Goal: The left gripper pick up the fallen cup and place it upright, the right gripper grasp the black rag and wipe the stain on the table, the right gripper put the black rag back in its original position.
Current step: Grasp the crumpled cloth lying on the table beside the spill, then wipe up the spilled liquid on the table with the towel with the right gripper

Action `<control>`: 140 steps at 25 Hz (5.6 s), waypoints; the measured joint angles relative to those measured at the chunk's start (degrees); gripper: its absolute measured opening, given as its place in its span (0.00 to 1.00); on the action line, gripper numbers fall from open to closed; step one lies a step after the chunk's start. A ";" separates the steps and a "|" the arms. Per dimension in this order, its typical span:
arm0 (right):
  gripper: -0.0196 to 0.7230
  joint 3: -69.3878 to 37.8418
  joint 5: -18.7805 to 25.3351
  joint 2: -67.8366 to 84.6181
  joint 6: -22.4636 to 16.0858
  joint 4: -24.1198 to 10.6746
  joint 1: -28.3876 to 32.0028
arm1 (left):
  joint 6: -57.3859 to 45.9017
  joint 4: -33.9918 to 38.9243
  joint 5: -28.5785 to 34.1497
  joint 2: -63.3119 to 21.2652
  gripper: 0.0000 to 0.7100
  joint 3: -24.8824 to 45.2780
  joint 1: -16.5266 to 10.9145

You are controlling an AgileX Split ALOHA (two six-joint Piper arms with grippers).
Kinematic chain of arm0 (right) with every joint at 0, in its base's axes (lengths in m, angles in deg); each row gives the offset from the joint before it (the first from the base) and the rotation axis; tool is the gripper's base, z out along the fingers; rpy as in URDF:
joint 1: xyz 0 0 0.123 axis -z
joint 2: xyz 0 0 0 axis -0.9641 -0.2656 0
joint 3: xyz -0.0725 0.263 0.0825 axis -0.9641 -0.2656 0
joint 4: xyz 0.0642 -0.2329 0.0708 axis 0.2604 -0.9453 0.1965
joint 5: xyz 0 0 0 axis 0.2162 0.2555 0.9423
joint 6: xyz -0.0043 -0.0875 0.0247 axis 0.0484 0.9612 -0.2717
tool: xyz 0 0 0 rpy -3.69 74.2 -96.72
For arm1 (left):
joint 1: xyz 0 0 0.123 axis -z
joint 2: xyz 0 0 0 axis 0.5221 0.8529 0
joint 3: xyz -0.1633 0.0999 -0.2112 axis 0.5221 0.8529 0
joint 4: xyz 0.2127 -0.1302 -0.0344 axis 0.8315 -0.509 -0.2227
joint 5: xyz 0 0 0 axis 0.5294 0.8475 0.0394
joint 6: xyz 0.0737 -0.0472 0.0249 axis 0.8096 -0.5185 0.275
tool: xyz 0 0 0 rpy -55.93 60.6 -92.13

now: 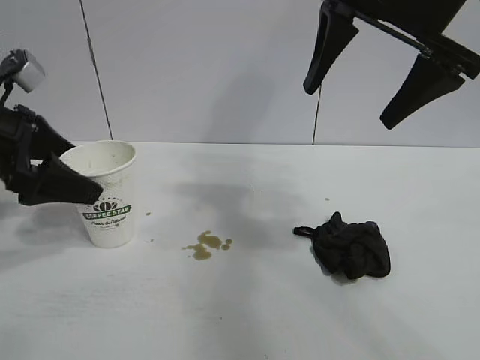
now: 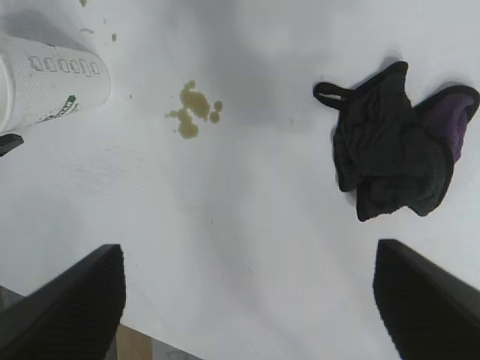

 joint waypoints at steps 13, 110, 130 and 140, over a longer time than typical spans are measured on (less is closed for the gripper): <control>0.86 0.00 -0.92 0.00 0.02 0.00 0.00 | -61.21 42.89 -13.74 -11.51 0.97 0.00 -0.20; 0.12 -1.43 -24.68 -14.90 5.99 -4.50 -15.17 | -116.66 69.40 23.35 -110.37 0.88 27.98 -3.59; 0.12 -1.61 -39.17 -24.73 -4.14 -15.44 -26.74 | -116.66 69.40 23.35 -110.37 0.88 27.98 -3.59; 0.12 -1.61 -32.68 -24.78 -13.34 -33.65 -22.96 | -116.66 69.40 23.35 -110.37 0.88 27.98 -3.59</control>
